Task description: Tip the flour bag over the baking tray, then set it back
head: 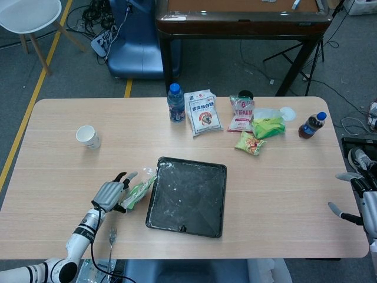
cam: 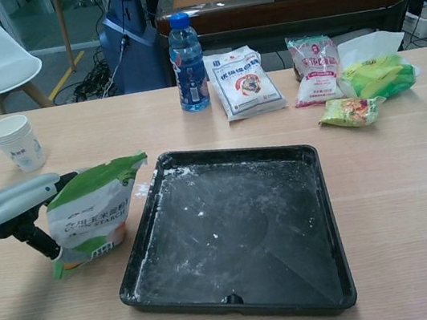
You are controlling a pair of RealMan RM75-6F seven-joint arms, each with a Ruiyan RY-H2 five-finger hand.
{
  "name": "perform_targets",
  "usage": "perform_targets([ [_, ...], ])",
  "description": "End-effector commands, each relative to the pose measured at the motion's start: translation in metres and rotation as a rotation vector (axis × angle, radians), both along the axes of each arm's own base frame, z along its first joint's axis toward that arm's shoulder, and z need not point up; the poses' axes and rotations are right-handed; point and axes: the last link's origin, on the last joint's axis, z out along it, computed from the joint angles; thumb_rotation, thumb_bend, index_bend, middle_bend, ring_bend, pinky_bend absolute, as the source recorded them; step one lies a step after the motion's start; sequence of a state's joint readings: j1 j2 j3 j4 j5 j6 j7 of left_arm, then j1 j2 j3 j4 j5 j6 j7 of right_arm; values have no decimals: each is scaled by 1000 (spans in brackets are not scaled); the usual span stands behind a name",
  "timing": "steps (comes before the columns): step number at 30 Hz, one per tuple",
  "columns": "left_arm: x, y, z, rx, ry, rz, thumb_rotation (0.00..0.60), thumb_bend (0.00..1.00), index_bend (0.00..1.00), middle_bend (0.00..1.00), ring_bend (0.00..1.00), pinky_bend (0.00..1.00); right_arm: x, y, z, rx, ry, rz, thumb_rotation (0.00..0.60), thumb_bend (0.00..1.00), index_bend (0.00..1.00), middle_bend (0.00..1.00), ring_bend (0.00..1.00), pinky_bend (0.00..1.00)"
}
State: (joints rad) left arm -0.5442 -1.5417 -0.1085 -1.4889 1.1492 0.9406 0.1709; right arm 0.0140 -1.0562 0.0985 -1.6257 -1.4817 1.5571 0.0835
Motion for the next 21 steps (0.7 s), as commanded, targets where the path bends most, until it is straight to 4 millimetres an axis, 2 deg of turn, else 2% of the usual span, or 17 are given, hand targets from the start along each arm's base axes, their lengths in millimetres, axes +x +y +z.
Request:
perform_targets([
  [1, 2, 2, -1, -14, -20, 11, 600, 82, 0, 0, 7, 290, 0, 0, 1, -4, 1, -2, 600, 155, 325, 315, 157, 268],
  [4, 6, 3, -2, -37, -53, 23, 600, 75, 0, 7, 66, 292, -1, 1, 1, -8, 1, -4, 600, 155, 325, 315, 158, 268],
  [8, 10, 6, -4, -70, -112, 44, 600, 75, 0, 37, 146, 351, 0, 1, 1, -7, 2, -4, 600, 155, 325, 315, 157, 268],
  [21, 16, 22, -7, -207, -260, 135, 600, 75, 0, 99, 202, 408, 0, 0, 2, -11, 2, -12, 600, 155, 325, 315, 157, 268],
])
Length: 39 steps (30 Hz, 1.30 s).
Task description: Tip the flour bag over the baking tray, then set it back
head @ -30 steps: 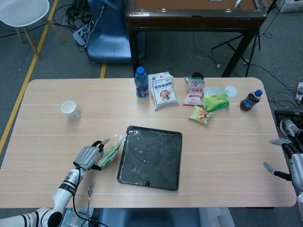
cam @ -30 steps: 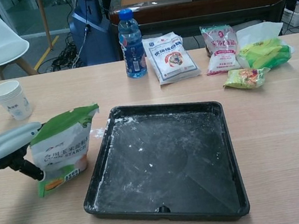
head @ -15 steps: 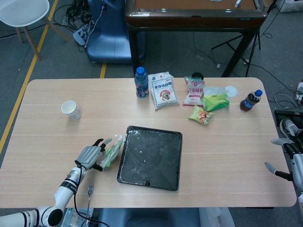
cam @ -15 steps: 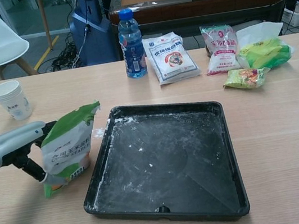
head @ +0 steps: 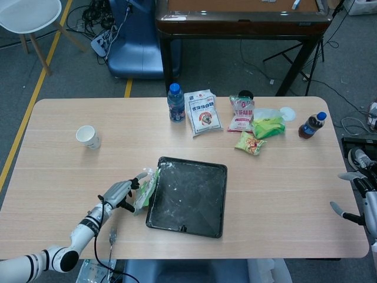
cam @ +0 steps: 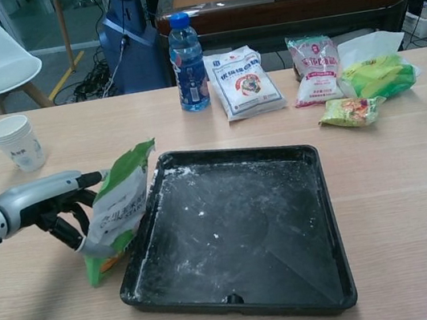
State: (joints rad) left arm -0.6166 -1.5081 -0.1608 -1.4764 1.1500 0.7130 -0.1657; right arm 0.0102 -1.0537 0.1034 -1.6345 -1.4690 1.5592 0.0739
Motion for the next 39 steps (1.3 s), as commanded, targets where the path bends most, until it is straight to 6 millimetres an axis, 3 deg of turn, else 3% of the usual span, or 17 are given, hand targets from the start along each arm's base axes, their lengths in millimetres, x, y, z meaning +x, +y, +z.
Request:
perform_targets([
  [1, 2, 6, 1, -30, -30, 16, 600, 75, 0, 103, 204, 409, 0, 0, 0, 1, 0, 1, 600, 155, 325, 315, 158, 268],
  [7, -1, 11, 5, -34, -50, 8, 600, 75, 0, 105, 187, 403, 1, 0, 0, -1, 2, 0, 600, 155, 325, 315, 157, 268],
  [14, -8, 6, 17, -21, -31, -20, 600, 75, 0, 19, 2, 202, 2, -1, -1, 1, 2, 2, 600, 155, 325, 315, 157, 268],
  [24, -15, -12, 33, -10, -8, -58, 600, 75, 0, 0, 0, 151, 7, -4, -2, 8, 3, 20, 600, 155, 325, 315, 156, 268],
  [31, -16, -19, 57, 56, -37, -57, 600, 75, 0, 0, 0, 151, 7, -6, -3, 10, 3, 18, 600, 155, 325, 315, 153, 268],
  [39, -26, -31, 100, 148, -27, -39, 600, 75, 0, 0, 0, 151, 8, -9, -3, 18, 8, 23, 600, 155, 325, 315, 153, 268],
])
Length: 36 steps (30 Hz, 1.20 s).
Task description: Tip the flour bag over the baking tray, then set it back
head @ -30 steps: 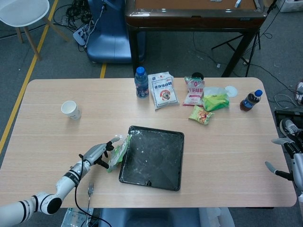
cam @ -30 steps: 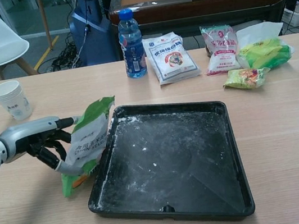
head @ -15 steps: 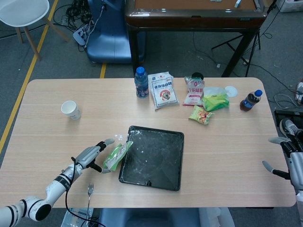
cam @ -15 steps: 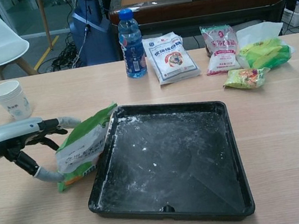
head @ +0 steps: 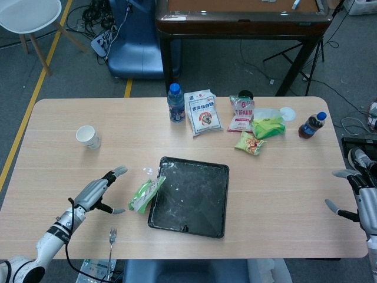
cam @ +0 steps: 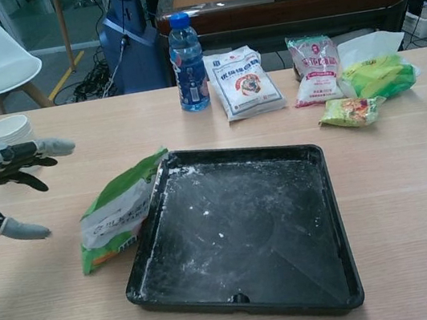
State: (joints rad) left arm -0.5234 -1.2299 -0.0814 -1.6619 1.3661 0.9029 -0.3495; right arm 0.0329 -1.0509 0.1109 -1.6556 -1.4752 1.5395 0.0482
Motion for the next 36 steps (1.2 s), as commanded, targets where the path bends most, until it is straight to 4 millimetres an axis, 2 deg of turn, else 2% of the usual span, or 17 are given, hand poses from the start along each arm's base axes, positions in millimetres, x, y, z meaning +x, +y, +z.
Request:
perform_targets([
  [1, -9, -10, 23, 47, 12, 23, 600, 75, 0, 0, 0, 151, 0, -1, 0, 5, 2, 0, 600, 155, 325, 315, 153, 268],
  [8, -34, -24, 73, 211, 46, 112, 600, 78, 0, 0, 0, 151, 4, -5, -2, 20, 11, 11, 600, 155, 325, 315, 153, 268],
  [14, -64, -36, 100, 422, 180, 175, 600, 148, 0, 0, 0, 151, 8, -8, -6, 53, 30, 26, 600, 155, 325, 315, 152, 268],
  [17, -75, -46, 103, 499, 255, 196, 600, 148, 0, 0, 0, 150, 12, -9, -8, 72, 35, 41, 600, 155, 325, 315, 152, 268],
  [23, -83, -74, 102, 577, 367, 218, 600, 148, 0, 0, 0, 151, 17, -11, -14, 131, 20, 71, 600, 155, 325, 315, 152, 268],
  [31, -82, -109, 104, 606, 394, 263, 600, 149, 0, 0, 0, 151, 27, -17, -28, 211, 9, 152, 600, 156, 339, 318, 152, 268],
  [36, -77, -122, 103, 599, 400, 261, 600, 148, 0, 0, 0, 151, 35, -20, -36, 252, 6, 212, 600, 156, 361, 331, 152, 268],
])
